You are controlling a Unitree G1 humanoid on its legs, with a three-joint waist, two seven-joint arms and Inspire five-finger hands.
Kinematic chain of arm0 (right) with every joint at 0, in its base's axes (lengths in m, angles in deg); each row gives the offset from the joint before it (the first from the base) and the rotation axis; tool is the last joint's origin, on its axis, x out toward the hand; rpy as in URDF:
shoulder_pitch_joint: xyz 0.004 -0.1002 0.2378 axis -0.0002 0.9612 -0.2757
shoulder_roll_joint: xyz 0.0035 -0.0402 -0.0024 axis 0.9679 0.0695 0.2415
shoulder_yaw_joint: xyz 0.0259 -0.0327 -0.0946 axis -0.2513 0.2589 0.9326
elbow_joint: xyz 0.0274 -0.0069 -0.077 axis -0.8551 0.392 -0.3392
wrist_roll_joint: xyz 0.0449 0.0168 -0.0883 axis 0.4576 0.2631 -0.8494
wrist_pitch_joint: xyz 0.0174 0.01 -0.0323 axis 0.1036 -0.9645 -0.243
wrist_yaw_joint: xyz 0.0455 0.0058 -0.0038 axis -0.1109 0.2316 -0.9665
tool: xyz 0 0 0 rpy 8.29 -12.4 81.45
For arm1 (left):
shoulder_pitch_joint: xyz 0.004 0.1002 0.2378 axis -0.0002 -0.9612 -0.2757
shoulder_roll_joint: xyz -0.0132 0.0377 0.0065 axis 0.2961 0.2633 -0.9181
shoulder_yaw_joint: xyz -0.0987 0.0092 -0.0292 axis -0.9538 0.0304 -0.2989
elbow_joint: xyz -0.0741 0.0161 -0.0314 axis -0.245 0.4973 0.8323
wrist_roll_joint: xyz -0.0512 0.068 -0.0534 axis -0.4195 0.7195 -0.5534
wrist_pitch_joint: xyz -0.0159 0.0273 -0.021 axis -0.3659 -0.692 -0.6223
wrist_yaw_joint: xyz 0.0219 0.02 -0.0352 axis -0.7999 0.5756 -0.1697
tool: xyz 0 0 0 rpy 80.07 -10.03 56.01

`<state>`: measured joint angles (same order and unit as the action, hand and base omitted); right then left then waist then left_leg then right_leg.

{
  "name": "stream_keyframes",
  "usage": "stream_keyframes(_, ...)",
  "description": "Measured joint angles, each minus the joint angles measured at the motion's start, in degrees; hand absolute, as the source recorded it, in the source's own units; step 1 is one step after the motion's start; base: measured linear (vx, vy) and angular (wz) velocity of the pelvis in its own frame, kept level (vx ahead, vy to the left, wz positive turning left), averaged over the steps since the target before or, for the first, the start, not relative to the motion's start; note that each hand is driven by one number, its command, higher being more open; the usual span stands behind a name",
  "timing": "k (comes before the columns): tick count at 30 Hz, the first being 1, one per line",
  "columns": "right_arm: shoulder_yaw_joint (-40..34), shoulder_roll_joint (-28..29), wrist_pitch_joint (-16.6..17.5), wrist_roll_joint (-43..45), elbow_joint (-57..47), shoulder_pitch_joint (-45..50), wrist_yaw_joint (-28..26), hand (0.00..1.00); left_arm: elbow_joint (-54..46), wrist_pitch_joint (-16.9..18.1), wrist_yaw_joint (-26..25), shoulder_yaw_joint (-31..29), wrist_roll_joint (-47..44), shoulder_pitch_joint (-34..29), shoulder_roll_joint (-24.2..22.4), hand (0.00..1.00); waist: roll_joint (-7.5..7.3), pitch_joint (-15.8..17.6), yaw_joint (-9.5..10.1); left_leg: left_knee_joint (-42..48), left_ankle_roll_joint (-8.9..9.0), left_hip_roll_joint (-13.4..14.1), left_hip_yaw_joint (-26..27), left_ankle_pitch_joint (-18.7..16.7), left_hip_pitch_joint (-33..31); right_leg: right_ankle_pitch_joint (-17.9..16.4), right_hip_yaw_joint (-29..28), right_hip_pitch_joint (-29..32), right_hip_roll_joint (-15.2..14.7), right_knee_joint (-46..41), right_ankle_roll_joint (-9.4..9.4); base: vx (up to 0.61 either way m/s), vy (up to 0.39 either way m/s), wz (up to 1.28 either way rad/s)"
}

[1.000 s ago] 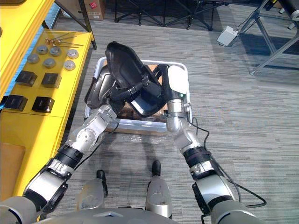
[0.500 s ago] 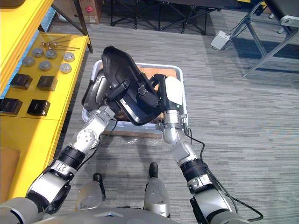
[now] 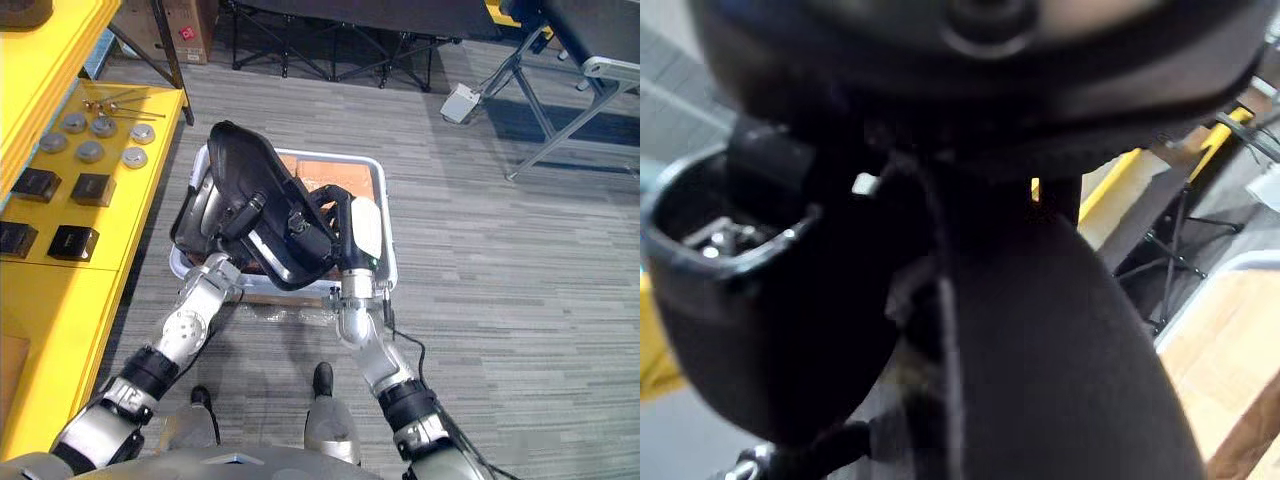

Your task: Walk over and take three plastic housings, then place them on the shelf

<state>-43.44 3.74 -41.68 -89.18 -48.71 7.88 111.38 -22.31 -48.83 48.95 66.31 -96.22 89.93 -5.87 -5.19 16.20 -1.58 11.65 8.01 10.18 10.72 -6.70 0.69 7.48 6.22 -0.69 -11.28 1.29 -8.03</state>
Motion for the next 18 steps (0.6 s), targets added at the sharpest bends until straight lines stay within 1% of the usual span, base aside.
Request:
stream_keyframes(1, -0.06, 0.52, 0.00, 0.64, -1.36, 1.15, 0.10, 1.00, -1.08, 0.40, -0.76, -0.03, 1.71, -0.70, -0.48, 0.00, 0.04, -0.41, -0.03, -0.32, 0.01, -0.05, 0.03, 0.01, 0.29, -0.03, 0.24, -0.14, -0.03, -0.02, 0.02, 0.00, 0.000, 0.00)
stream_keyframes(3, -0.02, 2.03, 0.04, 3.57, -6.88, 5.95, 0.86, 1.00, -5.21, 2.00, -4.37, -0.02, 10.62, -3.45, -2.47, 0.00, 0.28, -2.89, -0.20, -2.70, -0.05, -0.73, 0.29, 0.74, 1.49, -0.24, 1.25, -0.14, -0.48, -0.07, 0.24, 0.01, 0.005, -0.02)
stream_keyframes(5, -0.17, 2.77, 0.24, 5.47, -8.51, 7.44, 1.21, 1.00, -7.20, 2.94, -6.99, 0.01, 16.69, -4.58, -3.40, 0.00, 0.57, -4.05, -0.26, -3.58, -0.12, -0.95, 0.68, 0.97, 2.23, -0.25, 1.34, -0.19, -0.60, -0.15, 0.25, 0.02, 0.012, -0.08)
stream_keyframes(6, -0.44, 3.21, 0.42, 7.37, -9.09, 8.46, 1.34, 1.00, -7.78, 3.71, -10.40, 0.03, 24.10, -4.69, -4.17, 0.00, 0.91, -5.02, -0.25, -4.21, -0.17, -1.08, 0.90, 1.18, 2.85, -0.27, 1.36, -0.29, -0.67, -0.17, 0.27, 0.00, 0.009, -0.11)
stream_keyframes(7, -0.51, 3.30, 0.42, 7.96, -9.10, 8.65, 1.34, 1.00, -8.01, 3.73, -11.64, 0.02, 26.54, -4.68, -4.27, 0.00, 1.03, -5.35, -0.31, -4.31, -0.17, -1.09, 1.02, 1.21, 2.98, -0.27, 1.36, -0.29, -0.68, -0.17, 0.27, -0.01, 0.002, -0.12)
stream_keyframes(10, -1.29, 3.70, 0.38, 9.92, -9.54, 9.88, 1.30, 1.00, -9.41, 3.74, -18.49, -0.01, 38.53, -4.91, -4.55, 0.00, 1.68, -5.98, -0.38, -5.35, 0.00, -1.18, 1.58, 1.73, 3.88, -0.49, 1.39, -0.35, -0.67, -0.17, 0.25, -0.04, -0.013, -0.09)
stream_keyframes(11, -1.36, 3.69, 0.35, 10.65, -9.90, 10.42, 1.25, 1.00, -9.46, 3.74, -19.59, -0.02, 40.84, -5.14, -4.69, 0.00, 1.84, -6.16, -0.42, -5.56, 0.04, -1.19, 1.61, 1.81, 3.97, -0.59, 1.42, -0.35, -0.67, -0.17, 0.19, 0.00, 0.000, 0.00)
stream_keyframes(13, -1.68, 3.60, -0.35, 12.37, -10.96, 12.16, 0.49, 1.00, -9.71, 3.31, -24.63, -0.52, 50.41, -6.87, -5.34, 0.00, 2.52, -6.92, -0.69, -6.82, 0.13, -1.24, 1.91, 2.30, 4.74, -0.71, 1.45, -0.35, -0.60, -0.18, 0.22, -0.02, -0.015, -0.05)
stream_keyframes(14, -1.72, 3.57, -0.43, 13.53, -11.28, 12.67, 0.07, 1.00, -9.71, 3.10, -25.84, -0.67, 52.85, -7.25, -5.35, 0.00, 2.66, -7.12, -0.72, -7.08, 0.13, -1.25, 1.99, 2.43, 4.89, -0.72, 1.45, -0.34, -0.59, -0.17, 0.23, -0.02, -0.010, -0.04)
stream_keyframes(16, -1.89, 3.60, -0.64, 18.58, -12.01, 14.00, -1.94, 1.00, -9.97, 2.04, -30.15, -2.02, 62.40, -8.52, -5.30, 0.00, 2.85, -7.54, -1.05, -7.15, 0.12, -1.26, 2.07, 2.51, 4.96, -0.72, 1.38, -0.32, -0.58, -0.18, 0.23, 0.00, 0.000, 0.00)
stream_keyframes(17, -1.96, 3.60, -0.77, 20.22, -12.46, 14.51, -2.83, 1.00, -10.19, 1.70, -31.07, -2.22, 64.19, -8.74, -5.19, 0.00, 2.84, -7.59, -1.03, -7.16, 0.12, -1.27, 2.09, 2.51, 4.97, -0.72, 1.37, -0.32, -0.58, -0.17, 0.23, 0.00, 0.000, 0.00)
stream_keyframes(18, -2.02, 3.59, -1.57, 23.01, -13.60, 15.59, -4.45, 1.00, -11.13, 0.91, -32.44, -2.52, 66.08, -9.16, -4.85, 0.00, 2.79, -7.67, -1.01, -7.17, 0.12, -1.27, 2.13, 2.51, 4.97, -0.72, 1.31, -0.27, -0.58, -0.17, 0.23, -0.02, 0.002, -0.03)
